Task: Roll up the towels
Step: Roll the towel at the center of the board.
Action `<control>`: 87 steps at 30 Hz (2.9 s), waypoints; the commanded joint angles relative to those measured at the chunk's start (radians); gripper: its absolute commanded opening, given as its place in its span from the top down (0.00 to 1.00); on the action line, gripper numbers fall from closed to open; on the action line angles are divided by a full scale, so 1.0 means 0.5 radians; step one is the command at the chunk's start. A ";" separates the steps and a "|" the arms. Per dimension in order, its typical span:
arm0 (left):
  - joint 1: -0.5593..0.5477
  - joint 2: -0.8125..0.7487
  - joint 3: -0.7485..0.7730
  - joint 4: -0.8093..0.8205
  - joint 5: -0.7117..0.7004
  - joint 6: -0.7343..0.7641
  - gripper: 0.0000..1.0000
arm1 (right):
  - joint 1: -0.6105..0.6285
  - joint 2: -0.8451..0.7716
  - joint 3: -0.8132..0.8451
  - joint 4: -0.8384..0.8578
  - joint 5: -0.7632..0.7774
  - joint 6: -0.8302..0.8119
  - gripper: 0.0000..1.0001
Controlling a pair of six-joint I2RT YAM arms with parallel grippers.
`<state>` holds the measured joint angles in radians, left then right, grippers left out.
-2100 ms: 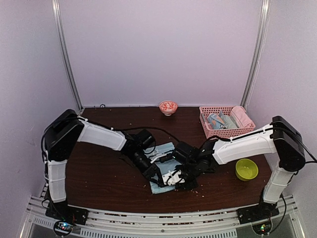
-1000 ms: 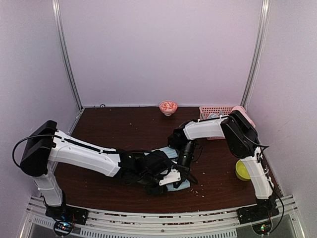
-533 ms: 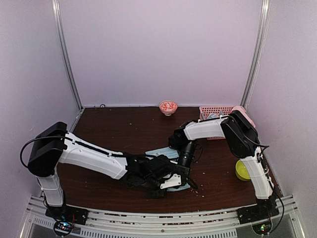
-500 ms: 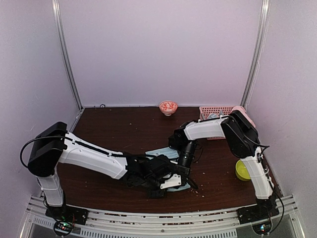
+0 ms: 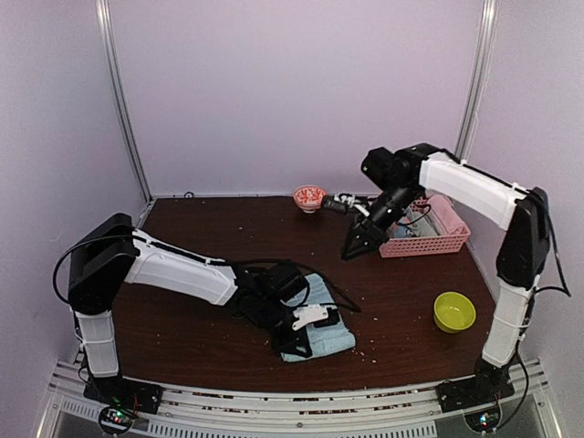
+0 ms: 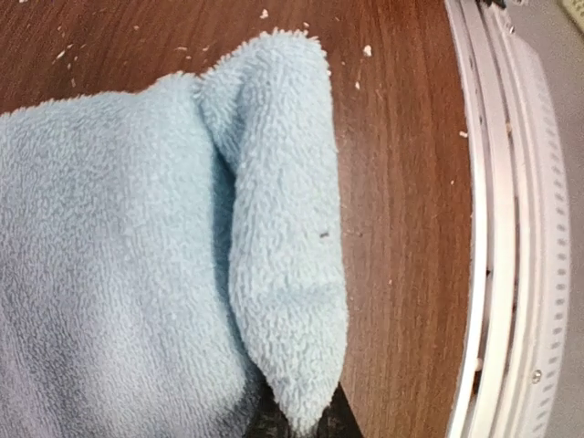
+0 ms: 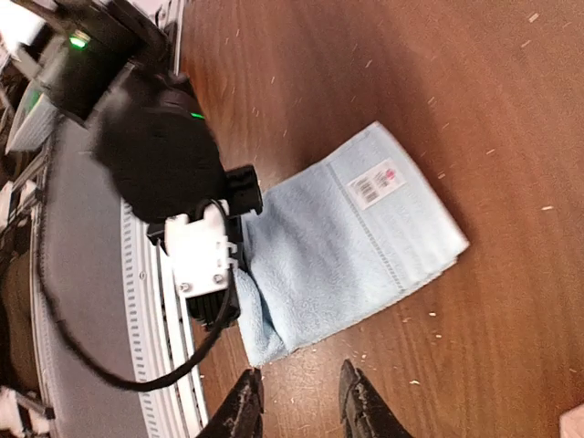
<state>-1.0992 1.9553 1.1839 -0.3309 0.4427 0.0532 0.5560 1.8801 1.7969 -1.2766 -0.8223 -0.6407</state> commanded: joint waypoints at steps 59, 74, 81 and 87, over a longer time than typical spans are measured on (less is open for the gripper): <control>0.239 -1.149 -0.405 0.120 -1.050 -0.191 0.58 | 0.623 0.553 -0.608 0.250 0.235 -0.212 0.93; -0.301 -0.311 0.047 -0.100 -0.893 0.170 0.54 | 0.417 1.118 -0.099 -0.135 0.057 -0.186 0.95; -0.305 -0.099 0.083 -0.044 -0.896 0.202 0.65 | 0.418 1.107 -0.137 -0.122 0.053 -0.187 0.94; -0.305 -0.069 0.068 0.006 -0.780 0.174 0.91 | 0.416 1.077 -0.146 -0.128 0.040 -0.196 0.93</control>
<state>-1.2457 1.9041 1.2011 -0.3660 -0.0055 0.1402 0.7696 2.3852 1.7550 -1.3914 -0.9276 -0.7338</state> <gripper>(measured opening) 0.156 0.100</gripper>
